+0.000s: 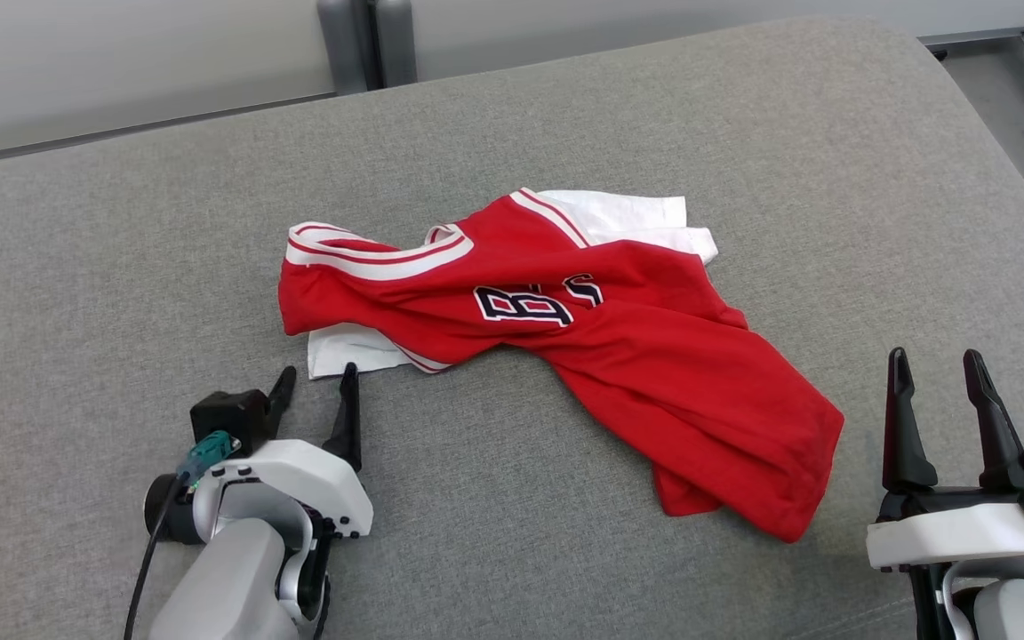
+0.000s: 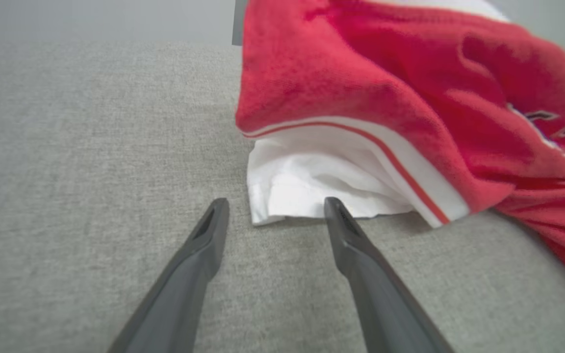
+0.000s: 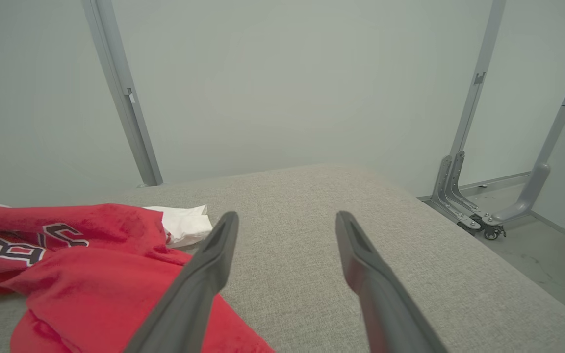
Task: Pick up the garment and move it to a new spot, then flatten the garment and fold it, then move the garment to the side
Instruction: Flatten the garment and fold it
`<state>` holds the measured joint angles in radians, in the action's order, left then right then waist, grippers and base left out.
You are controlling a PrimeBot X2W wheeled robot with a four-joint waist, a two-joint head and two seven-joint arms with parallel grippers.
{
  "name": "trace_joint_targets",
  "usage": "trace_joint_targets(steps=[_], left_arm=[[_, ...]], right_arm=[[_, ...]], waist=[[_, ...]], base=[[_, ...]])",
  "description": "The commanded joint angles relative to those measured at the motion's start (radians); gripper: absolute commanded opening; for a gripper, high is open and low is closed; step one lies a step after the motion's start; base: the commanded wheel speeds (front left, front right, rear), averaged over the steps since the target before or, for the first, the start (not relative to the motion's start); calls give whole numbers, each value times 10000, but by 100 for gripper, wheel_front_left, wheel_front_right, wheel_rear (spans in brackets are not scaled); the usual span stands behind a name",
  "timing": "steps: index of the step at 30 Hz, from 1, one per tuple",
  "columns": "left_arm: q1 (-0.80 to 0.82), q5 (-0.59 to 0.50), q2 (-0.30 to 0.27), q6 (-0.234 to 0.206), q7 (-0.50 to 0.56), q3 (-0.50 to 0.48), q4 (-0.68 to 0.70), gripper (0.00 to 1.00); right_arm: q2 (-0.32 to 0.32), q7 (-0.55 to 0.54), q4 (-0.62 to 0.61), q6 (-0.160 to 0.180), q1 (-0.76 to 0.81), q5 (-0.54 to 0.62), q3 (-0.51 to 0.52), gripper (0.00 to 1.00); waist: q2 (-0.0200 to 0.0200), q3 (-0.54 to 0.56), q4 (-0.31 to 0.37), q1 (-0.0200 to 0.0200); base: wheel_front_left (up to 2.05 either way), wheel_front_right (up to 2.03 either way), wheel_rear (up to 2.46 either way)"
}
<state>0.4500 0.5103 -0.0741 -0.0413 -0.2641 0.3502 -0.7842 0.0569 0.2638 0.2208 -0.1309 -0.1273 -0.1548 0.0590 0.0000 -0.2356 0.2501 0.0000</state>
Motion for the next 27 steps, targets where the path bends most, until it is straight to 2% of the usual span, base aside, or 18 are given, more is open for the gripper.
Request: trace_joint_targets(steps=[1,2,3,6,12,18,22,27], left_arm=[[107,-106,-38,42,-3,-93,-62,98],[150,-151,-43,51,-3,-147,-125,90],[204,-209,-53,55,-3,-197,-196,71],[316,-421,-71,55,-3,-291,-367,0],[296,-724,-106,189,-5,-585,-68,0],[-259,-1244,-206,279,-5,-1252,1571,0],[-819,-1448,-238,364,-3,-1832,2729,0],[-1195,-1735,-251,487,-3,-2147,3453,0]], right_arm=[[57,10,39,4,-111,15,21,100],[55,10,50,4,-121,12,8,100],[53,10,59,4,-136,13,-9,100],[36,10,69,4,-147,34,-50,100],[72,10,96,4,18,0,56,100],[387,10,350,4,1028,-241,103,100],[809,10,493,9,1572,-1045,-936,100],[1270,8,656,10,1644,-2855,-2372,100]], waist=[[0,-24,29,0],[0,-37,50,0],[0,-49,72,0],[0,-76,145,0],[0,-123,173,0],[0,-302,-94,0],[0,-477,-188,0],[0,-600,-253,0]], base=[[0,0,0],[0,0,0],[0,0,0],[0,0,0],[0,0,0],[0,0,0],[0,0,0],[0,0,0]])
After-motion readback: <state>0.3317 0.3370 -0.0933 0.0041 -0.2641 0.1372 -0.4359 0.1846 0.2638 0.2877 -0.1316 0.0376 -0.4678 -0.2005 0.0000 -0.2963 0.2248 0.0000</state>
